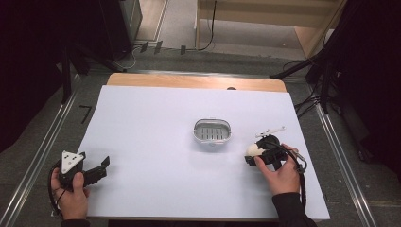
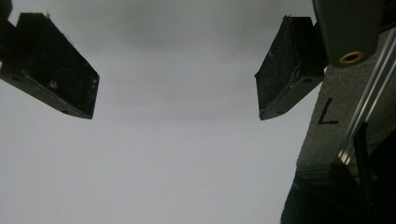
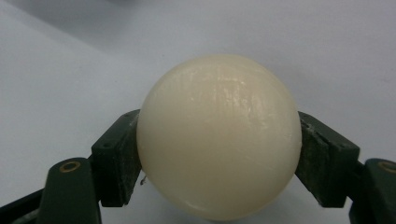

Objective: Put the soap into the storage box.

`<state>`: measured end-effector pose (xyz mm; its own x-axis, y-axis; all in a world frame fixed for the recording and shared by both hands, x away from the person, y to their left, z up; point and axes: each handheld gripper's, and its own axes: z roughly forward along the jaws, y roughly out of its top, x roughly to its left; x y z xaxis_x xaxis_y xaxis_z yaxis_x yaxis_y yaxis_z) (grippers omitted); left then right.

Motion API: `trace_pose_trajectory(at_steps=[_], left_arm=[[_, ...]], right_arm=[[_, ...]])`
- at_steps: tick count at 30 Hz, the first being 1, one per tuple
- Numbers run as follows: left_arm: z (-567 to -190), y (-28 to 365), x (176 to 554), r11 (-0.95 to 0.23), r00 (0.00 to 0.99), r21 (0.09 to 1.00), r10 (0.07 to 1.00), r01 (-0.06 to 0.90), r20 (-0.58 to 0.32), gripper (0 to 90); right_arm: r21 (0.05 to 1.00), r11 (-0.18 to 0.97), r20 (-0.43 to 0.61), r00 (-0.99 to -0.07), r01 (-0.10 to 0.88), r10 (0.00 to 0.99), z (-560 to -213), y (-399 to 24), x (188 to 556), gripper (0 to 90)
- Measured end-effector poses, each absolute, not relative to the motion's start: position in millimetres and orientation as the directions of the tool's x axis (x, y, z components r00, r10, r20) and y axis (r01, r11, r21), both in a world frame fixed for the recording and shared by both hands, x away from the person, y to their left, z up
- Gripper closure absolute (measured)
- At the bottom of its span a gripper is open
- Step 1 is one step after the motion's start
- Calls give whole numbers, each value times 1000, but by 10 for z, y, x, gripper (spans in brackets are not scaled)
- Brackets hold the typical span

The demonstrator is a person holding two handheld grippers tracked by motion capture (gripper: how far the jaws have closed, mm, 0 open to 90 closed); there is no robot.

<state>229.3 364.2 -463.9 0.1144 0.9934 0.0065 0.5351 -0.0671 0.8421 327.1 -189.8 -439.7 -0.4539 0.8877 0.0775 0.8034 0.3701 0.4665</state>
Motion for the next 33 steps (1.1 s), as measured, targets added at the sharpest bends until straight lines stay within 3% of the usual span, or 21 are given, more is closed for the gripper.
trace_pose_trajectory(at_steps=[33], left_arm=[[-4638,3641,2294,-66,112,840,994,538,6,144]], right_arm=[[500,433,72,-535,750,842,-4070,-1578,3393,254]])
